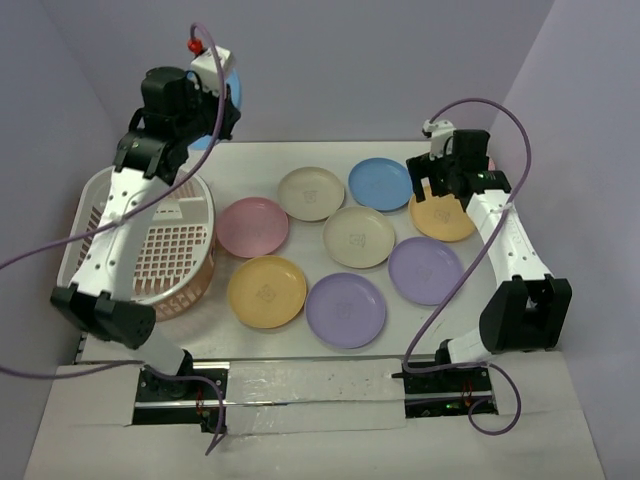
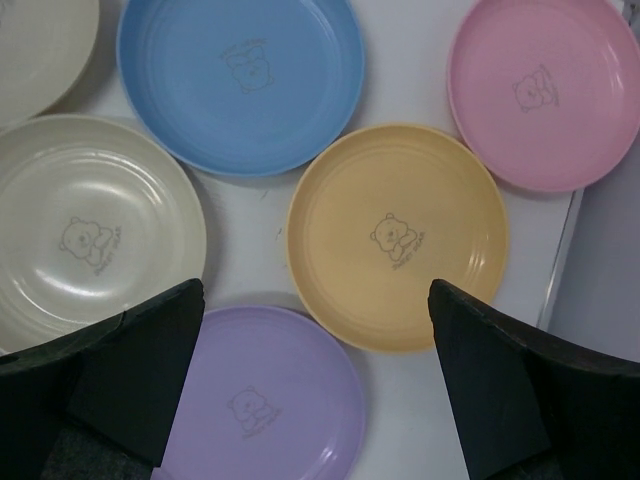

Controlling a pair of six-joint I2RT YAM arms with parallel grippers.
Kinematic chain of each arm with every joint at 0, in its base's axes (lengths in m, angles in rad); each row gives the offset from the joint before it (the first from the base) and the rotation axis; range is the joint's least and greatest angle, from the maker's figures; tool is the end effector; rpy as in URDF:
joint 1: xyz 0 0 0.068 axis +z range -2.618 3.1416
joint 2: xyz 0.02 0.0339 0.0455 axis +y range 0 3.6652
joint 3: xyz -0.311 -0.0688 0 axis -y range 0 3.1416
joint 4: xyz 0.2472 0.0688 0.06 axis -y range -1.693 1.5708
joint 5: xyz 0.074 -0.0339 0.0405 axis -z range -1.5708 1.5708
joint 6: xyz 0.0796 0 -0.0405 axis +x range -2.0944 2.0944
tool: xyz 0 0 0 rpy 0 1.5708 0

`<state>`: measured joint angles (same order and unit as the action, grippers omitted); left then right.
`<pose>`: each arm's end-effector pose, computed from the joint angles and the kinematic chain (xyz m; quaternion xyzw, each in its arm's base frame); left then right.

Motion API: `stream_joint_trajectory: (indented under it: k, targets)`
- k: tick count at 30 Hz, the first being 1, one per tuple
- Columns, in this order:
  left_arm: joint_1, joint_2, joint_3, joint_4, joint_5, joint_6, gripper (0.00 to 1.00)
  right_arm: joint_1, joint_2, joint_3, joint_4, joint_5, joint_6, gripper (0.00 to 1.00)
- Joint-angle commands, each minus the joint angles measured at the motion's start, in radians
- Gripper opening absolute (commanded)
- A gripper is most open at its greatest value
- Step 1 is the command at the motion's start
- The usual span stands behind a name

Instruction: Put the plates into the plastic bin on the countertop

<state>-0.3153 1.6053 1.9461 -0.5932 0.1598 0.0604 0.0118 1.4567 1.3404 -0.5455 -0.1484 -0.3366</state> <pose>0.3682 -0.1334 0.5254 0.1952 0.7650 -0.1402 0.5976 0.3574 0.0160 0.3595 -0.1873 0.8768 -0.0051 0.4428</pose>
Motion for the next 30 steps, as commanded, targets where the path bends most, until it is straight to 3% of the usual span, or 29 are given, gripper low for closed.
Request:
stream_joint_trajectory:
  k: [1, 6, 9, 12, 18, 30]
  targets:
    - [0.063, -0.175, -0.198, -0.224, -0.051, 0.015, 0.0, 0.099, 0.04, 0.04, -0.043, 0.015, -0.223, 0.99]
    - [0.193, -0.259, -0.265, -0.39, 0.071, 0.012, 0.0, 0.167, 0.099, 0.03, -0.09, -0.027, -0.504, 0.88]
    - [0.251, -0.273, -0.287, -0.445, 0.142, 0.033, 0.0, 0.153, 0.125, 0.014, -0.108, -0.104, -0.741, 0.71]
    - [0.252, -0.298, -0.326, -0.452, 0.152, 0.038, 0.0, 0.107, 0.18, 0.055, -0.154, -0.166, -0.896, 0.7]
    - [0.257, -0.298, -0.366, -0.445, 0.164, 0.021, 0.0, 0.028, 0.411, 0.372, -0.517, -0.307, -1.086, 0.68]
    - [0.293, -0.258, -0.402, -0.44, 0.132, -0.008, 0.0, 0.027, 0.576, 0.456, -0.509, -0.282, -1.252, 0.69]
